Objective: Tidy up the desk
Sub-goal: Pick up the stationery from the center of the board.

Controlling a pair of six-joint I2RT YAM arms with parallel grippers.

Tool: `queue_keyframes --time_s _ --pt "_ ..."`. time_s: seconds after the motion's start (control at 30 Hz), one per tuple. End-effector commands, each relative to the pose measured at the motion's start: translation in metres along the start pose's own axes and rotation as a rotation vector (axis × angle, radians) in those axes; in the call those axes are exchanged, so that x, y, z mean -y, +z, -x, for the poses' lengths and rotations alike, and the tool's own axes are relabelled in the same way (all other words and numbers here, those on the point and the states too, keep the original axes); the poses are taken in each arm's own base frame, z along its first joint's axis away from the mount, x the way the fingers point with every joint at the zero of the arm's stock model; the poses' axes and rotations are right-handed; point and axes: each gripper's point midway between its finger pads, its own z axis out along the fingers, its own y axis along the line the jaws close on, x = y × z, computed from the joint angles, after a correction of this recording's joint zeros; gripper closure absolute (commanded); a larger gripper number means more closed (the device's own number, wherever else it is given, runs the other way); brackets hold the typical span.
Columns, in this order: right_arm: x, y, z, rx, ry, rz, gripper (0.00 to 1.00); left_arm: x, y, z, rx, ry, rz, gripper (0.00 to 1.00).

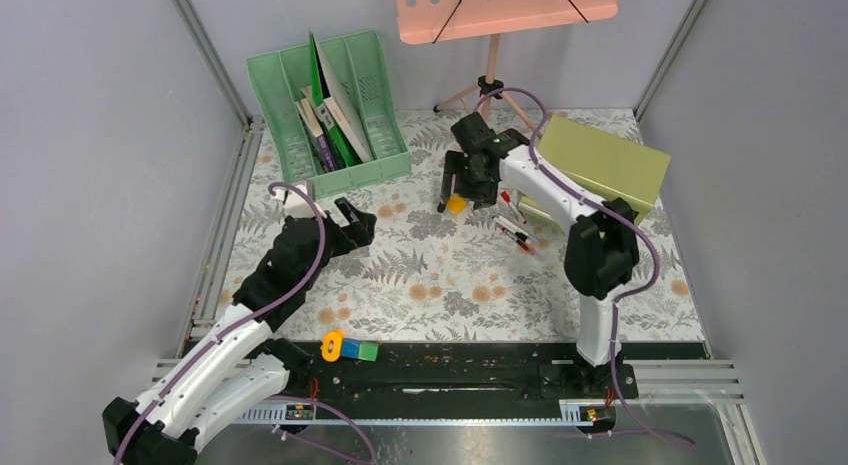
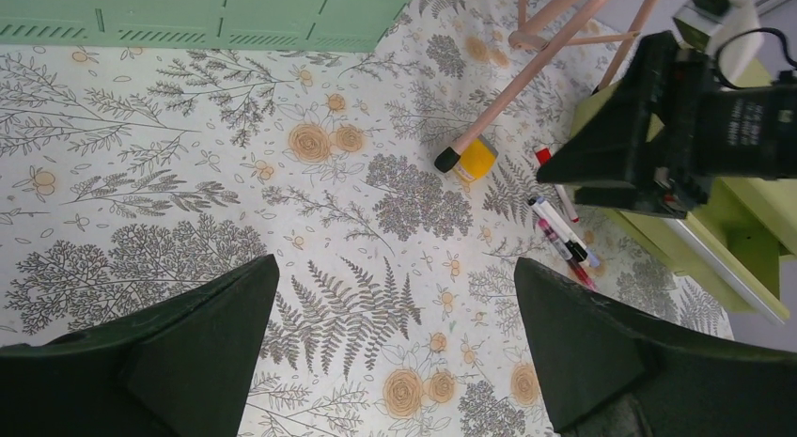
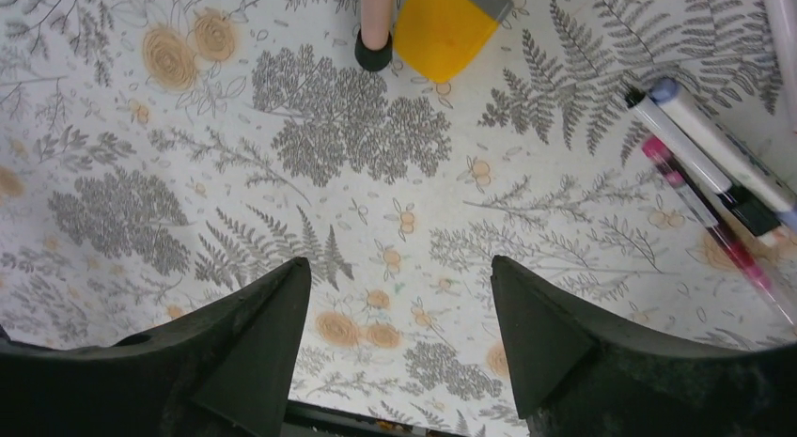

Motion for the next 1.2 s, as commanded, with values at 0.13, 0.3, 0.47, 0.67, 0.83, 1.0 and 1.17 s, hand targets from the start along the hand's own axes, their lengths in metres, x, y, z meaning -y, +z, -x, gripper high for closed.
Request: queue_keyframes --time_s 0.13,0.3,0.47,0.67,0.83,1.0,1.17 --pt "-0.007 0.033 0.032 0.029 0.117 -0.005 0.36 0.002 0.004 0.006 0.017 0.017 -0.003 0.01" --pt "0.016 0.047 0.043 0.028 0.200 -0.028 0.46 0.002 0.004 0.007 0.023 0.013 -0.005 0.01" --pt "0.029 0.061 0.053 0.023 0.261 -0.008 0.56 0.001 0.006 0.004 0.017 0.010 -0.002 0.01" --pt "0.034 0.080 0.064 0.012 0.285 -0.010 0.72 0.001 0.008 0.001 0.007 0.012 0.001 0.01" --pt "0.034 0.098 0.067 -0.014 0.319 -0.013 0.79 0.000 0.008 0.001 0.005 0.013 0.005 0.01" --pt "0.041 0.112 0.072 -0.019 0.345 -0.035 0.79 0.000 0.008 0.002 0.009 0.017 0.006 0.01" --pt "0.045 0.119 0.077 -0.025 0.349 -0.050 0.80 -0.001 0.010 0.000 0.008 0.019 0.009 0.01"
